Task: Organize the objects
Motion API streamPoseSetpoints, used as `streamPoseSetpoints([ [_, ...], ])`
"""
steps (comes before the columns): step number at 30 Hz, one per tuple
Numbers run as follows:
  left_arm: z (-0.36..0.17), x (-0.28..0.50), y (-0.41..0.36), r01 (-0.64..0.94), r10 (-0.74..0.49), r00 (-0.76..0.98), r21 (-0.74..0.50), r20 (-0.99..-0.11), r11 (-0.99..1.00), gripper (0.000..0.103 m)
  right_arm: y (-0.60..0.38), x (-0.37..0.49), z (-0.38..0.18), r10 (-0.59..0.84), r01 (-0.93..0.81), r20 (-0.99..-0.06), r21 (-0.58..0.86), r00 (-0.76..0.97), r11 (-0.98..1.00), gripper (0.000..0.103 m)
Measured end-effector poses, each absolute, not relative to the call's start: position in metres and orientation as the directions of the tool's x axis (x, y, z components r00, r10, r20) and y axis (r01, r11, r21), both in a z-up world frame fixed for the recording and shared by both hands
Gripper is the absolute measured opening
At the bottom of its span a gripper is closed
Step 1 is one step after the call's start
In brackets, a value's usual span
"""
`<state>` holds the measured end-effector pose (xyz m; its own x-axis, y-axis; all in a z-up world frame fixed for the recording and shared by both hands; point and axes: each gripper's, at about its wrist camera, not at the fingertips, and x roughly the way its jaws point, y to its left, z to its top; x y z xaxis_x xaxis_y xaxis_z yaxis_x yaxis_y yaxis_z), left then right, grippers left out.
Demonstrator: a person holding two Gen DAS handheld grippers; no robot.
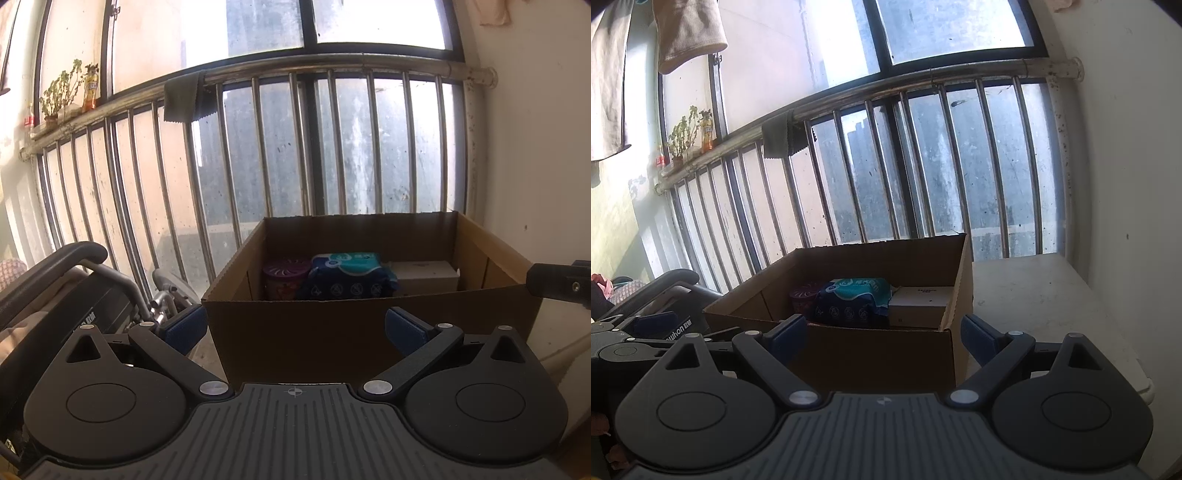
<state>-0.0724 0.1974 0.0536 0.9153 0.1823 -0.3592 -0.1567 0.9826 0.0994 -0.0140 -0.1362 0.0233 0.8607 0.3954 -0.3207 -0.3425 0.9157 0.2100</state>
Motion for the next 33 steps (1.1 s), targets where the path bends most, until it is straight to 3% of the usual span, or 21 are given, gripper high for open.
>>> streamPoseSetpoints([
  [13, 0.061, -0.084, 0.196, -0.148, 0.168, 0.930, 0.086, -0.327, 0.985, 0.103, -0.136, -0.014, 0.020, 0.385, -0.332, -0.326, 0.208, 0.863, 0.920, 0.097],
  [33, 0.053, -0.077, 0.199, -0.155, 0.173, 0.921, 0.079, -0.348, 0.985, 0.103, -0.133, -0.013, 0.019, 0.396, -0.345, -0.327, 0.205, 0.858, 0.916, 0.101],
])
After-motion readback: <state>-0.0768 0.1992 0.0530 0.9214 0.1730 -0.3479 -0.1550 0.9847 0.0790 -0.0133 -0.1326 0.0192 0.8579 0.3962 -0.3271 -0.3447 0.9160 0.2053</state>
